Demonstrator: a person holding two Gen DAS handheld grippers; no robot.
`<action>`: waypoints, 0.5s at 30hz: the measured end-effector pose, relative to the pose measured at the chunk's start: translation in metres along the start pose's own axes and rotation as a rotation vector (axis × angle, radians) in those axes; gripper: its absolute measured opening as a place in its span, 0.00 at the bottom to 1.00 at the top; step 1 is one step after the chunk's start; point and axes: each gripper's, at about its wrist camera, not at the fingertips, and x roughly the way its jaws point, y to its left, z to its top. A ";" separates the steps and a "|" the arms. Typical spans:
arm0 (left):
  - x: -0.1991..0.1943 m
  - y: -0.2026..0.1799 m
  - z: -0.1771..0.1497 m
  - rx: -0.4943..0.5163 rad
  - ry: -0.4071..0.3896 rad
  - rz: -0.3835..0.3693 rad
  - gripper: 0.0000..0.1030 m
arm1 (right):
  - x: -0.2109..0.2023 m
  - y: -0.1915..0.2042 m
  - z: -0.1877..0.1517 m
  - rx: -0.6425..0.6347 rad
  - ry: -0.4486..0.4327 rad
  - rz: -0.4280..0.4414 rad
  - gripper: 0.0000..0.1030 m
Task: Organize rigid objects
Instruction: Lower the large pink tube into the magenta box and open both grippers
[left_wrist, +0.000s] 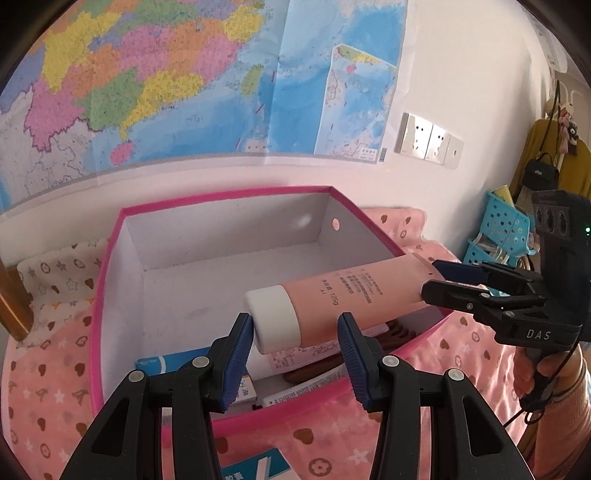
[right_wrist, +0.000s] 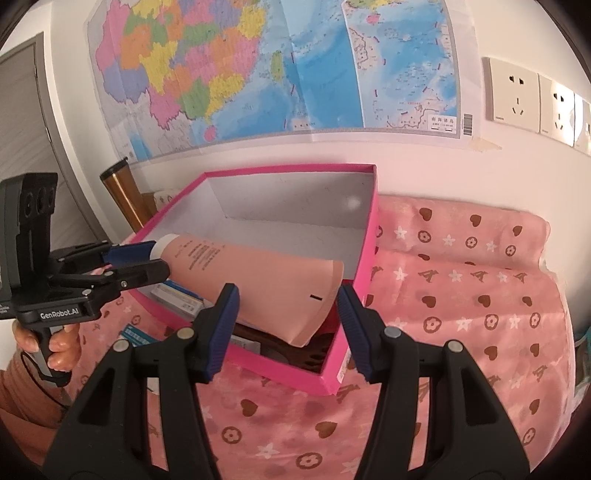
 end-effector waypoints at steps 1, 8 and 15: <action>0.003 0.001 -0.001 -0.004 0.008 -0.002 0.46 | 0.001 0.001 0.000 -0.003 0.003 -0.006 0.56; 0.017 0.008 -0.005 -0.018 0.045 -0.019 0.44 | 0.008 0.004 0.000 -0.026 0.015 -0.044 0.56; 0.021 0.004 -0.007 0.004 0.057 -0.024 0.44 | 0.006 0.003 0.001 -0.031 0.007 -0.044 0.56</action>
